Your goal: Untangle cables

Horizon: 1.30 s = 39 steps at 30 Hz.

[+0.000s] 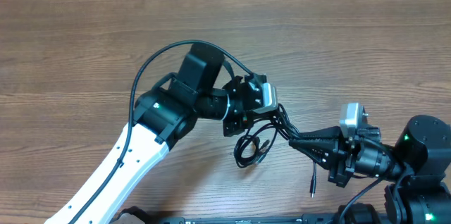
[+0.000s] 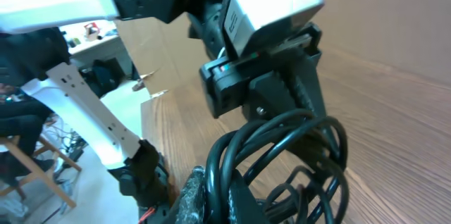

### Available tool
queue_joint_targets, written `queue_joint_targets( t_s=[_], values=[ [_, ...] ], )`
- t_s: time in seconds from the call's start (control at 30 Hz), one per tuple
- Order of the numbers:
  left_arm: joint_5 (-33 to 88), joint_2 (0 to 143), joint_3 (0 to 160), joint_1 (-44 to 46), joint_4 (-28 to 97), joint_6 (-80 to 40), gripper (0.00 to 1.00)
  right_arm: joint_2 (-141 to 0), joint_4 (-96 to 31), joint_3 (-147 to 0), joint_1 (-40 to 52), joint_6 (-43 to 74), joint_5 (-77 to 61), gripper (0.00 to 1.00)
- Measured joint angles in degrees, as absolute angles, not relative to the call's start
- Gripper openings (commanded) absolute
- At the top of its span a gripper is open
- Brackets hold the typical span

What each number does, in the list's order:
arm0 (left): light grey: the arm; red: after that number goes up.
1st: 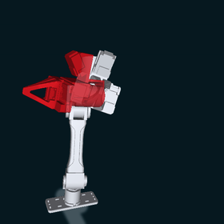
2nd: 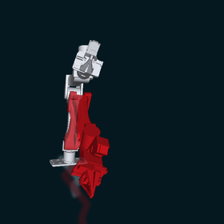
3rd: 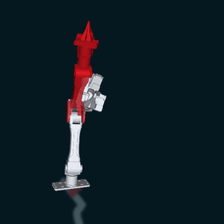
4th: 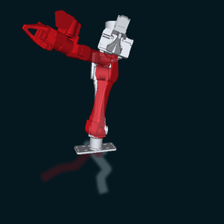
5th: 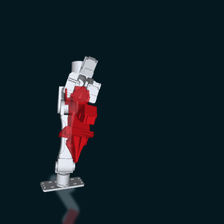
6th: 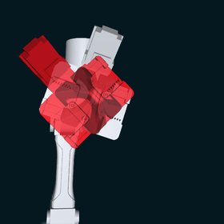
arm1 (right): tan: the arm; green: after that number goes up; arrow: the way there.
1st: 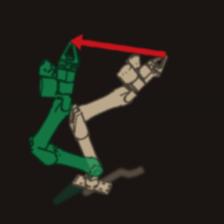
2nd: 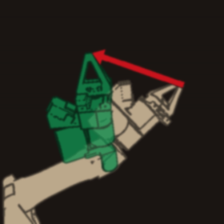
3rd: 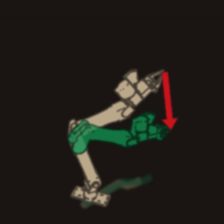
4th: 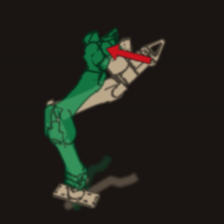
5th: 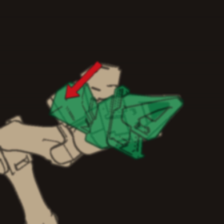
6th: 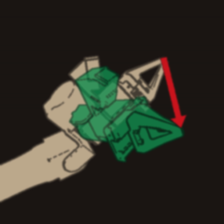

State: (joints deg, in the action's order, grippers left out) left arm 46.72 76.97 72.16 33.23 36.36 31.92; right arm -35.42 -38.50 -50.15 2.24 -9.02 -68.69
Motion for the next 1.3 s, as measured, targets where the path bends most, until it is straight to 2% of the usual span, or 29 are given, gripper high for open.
queue_joint_targets(
  t_s=[0.17, 0.4, 0.43, 0.47, 0.5, 1.0, 1.2, 1.23, 1.3],
  values=[
    [52.45, 76.97, 72.16, 30.63, 34.17, 33.45, 0.04, -35.42, -38.09, -50.15, 2.24, -9.06, -70.57, 0.04],
    [51.88, 76.97, 72.16, 30.28, 31.70, 34.52, 0.13, -35.42, -37.98, -50.15, 2.20, -9.08, -71.00, 0.04],
    [51.66, 76.97, 72.16, 30.28, 31.59, 34.54, 0.12, -35.42, -37.98, -50.15, 2.17, -9.06, -71.00, 0.04],
    [51.46, 76.97, 72.16, 30.28, 31.42, 34.54, 0.05, -35.42, -37.98, -50.15, 2.13, -9.06, -71.00, 0.04],
    [51.35, 76.97, 72.16, 30.28, 31.22, 34.52, 0.04, -35.42, -37.98, -50.15, 2.04, -9.06, -70.98, 0.04],
    [57.04, 76.88, 72.14, 29.45, 30.04, 39.05, 0.04, -35.35, -39.07, -50.15, 1.89, -9.04, -73.56, 0.04],
    [61.69, 76.07, 71.81, 26.17, 29.50, 39.83, 0.04, -35.16, -40.23, -50.15, 1.93, -8.99, -70.50, 0.04],
    [62.02, 75.79, 71.79, 25.71, 29.50, 39.83, 0.04, -35.09, -40.42, -50.15, 1.91, -8.99, -69.28, 0.08],
    [62.74, 74.63, 71.70, 23.83, 29.47, 39.40, 0.04, -34.98, -40.86, -50.15, 1.98, -8.86, -66.87, 0.26]
  ],
)
